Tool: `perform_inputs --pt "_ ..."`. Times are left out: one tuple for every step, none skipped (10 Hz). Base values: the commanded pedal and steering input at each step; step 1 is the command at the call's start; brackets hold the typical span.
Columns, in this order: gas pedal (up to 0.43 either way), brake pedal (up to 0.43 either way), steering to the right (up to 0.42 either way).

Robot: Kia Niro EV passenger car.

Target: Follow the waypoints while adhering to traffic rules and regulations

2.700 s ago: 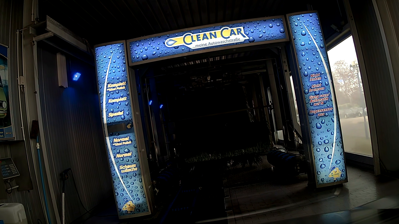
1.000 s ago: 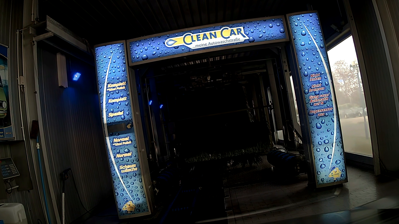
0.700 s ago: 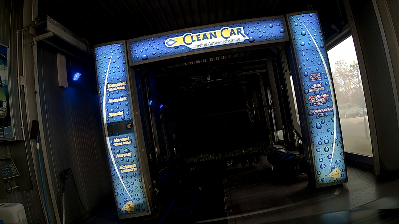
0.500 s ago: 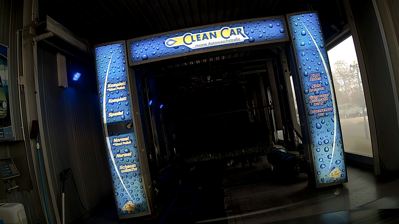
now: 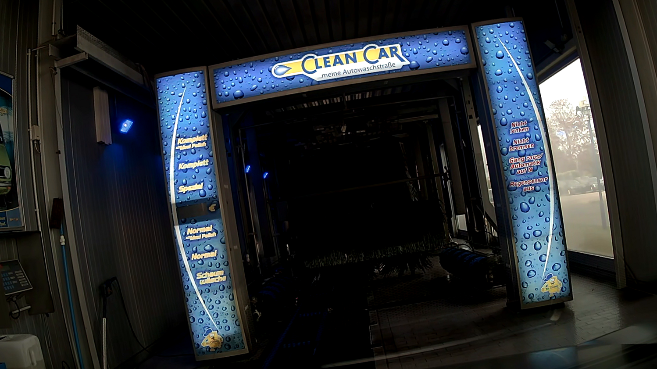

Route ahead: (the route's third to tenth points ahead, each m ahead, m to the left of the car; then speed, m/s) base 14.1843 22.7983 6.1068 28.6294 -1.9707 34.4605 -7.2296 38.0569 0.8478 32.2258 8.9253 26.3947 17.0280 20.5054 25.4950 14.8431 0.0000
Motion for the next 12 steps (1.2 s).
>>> perform_inputs --pt "0.000 0.000 -0.015" --pt "0.000 0.000 -0.014" --pt "0.000 0.000 -0.014" --pt "0.000 0.000 -0.014" --pt "0.000 0.000 -0.015" --pt "0.000 0.000 -0.014" --pt "0.000 0.000 -0.014" --pt "0.000 0.000 -0.014" --pt "0.000 0.000 -0.014" --pt "0.000 0.000 -0.015" --pt "0.000 0.000 -0.015" --pt "0.000 0.000 -0.014"
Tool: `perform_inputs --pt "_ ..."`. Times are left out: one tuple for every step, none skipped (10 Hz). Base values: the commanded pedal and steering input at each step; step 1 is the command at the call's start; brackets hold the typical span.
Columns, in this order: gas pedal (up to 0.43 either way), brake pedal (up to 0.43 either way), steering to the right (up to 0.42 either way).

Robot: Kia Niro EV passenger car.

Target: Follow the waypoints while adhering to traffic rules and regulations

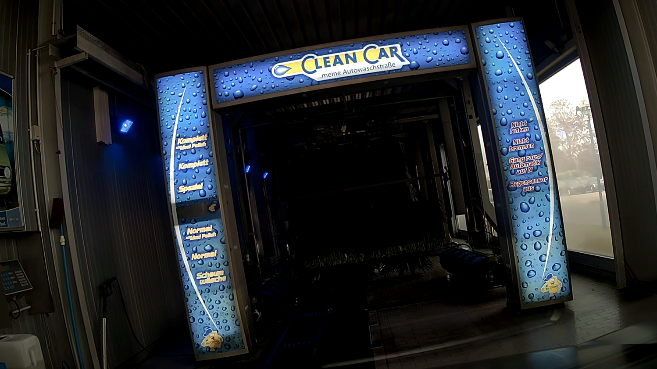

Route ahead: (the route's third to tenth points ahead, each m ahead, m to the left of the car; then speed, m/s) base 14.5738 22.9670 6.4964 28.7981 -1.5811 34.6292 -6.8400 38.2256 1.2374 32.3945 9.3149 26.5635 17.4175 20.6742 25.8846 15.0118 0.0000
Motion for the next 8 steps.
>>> perform_inputs --pt "0.000 0.006 -0.014" --pt "0.000 0.006 -0.014" --pt "0.000 0.000 -0.014" --pt "0.000 0.006 -0.014" --pt "0.000 0.006 -0.014" --pt "0.000 0.000 -0.014" --pt "0.000 0.000 -0.014" --pt "0.000 0.000 -0.014"
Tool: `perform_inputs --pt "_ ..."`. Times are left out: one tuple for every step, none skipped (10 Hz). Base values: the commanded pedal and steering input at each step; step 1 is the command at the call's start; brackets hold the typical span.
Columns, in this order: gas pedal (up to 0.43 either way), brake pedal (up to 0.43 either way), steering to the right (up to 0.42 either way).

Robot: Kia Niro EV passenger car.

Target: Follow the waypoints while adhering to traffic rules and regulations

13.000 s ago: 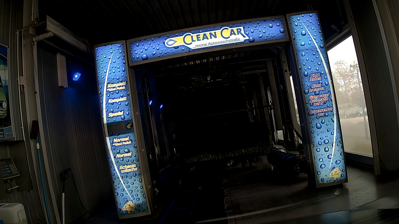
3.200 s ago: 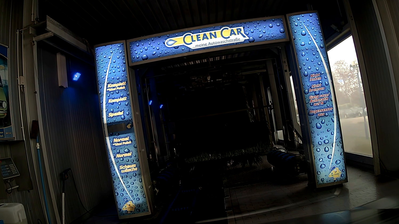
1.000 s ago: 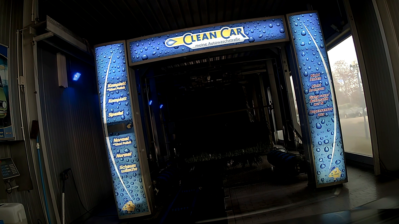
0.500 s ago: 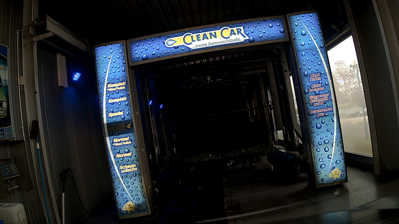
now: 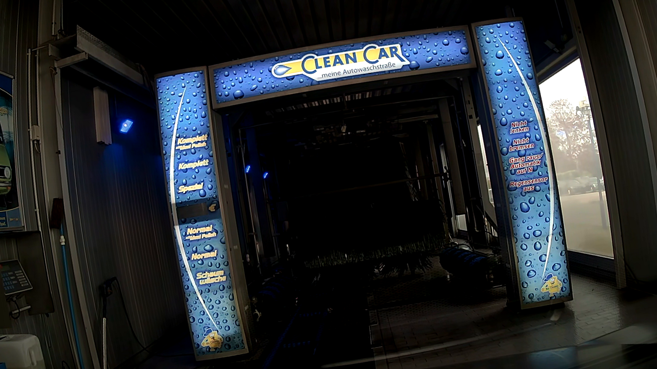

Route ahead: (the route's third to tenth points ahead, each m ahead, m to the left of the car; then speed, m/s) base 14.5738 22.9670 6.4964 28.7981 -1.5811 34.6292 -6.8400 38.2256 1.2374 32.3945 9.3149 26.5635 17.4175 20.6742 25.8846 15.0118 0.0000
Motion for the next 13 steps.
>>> perform_inputs --pt "0.000 0.000 -0.014" --pt "0.000 0.000 -0.014" --pt "0.000 0.000 -0.014" --pt "0.000 0.000 -0.014" --pt "0.000 0.006 -0.015" --pt "0.000 0.000 -0.014" --pt "0.000 0.000 -0.015" --pt "0.000 0.000 -0.014" --pt "0.000 0.000 -0.014" --pt "0.000 0.000 -0.014" --pt "0.000 0.000 -0.015" --pt "0.000 0.000 -0.014" --pt "0.000 0.000 -0.014"
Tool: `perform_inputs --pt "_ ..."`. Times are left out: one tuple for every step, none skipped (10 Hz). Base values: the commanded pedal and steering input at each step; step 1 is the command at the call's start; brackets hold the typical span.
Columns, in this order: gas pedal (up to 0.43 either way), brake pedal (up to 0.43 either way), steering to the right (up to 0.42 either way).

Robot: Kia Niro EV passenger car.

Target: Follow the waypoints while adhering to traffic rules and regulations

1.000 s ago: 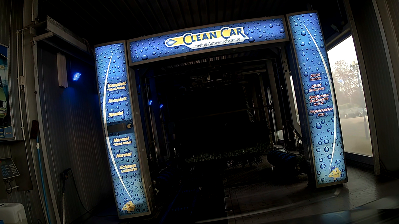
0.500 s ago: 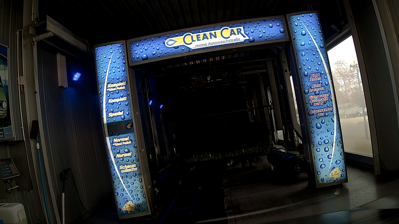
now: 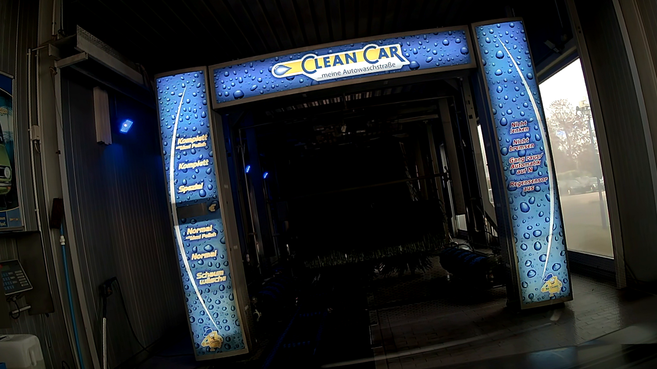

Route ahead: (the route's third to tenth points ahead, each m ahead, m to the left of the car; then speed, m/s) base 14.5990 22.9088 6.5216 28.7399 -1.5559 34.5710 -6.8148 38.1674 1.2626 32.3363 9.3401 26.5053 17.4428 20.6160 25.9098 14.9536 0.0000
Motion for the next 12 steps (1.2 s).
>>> perform_inputs --pt "0.000 0.000 -0.014" --pt "0.000 0.000 -0.014" --pt "0.000 0.000 -0.014" --pt "0.000 0.000 -0.014" --pt "0.000 0.000 -0.014" --pt "0.000 0.006 -0.015" --pt "0.000 0.000 -0.014" --pt "0.000 0.000 -0.015" --pt "0.000 0.000 -0.014" --pt "0.000 0.000 -0.014" --pt "0.000 0.000 -0.015" --pt "0.000 0.000 -0.014"
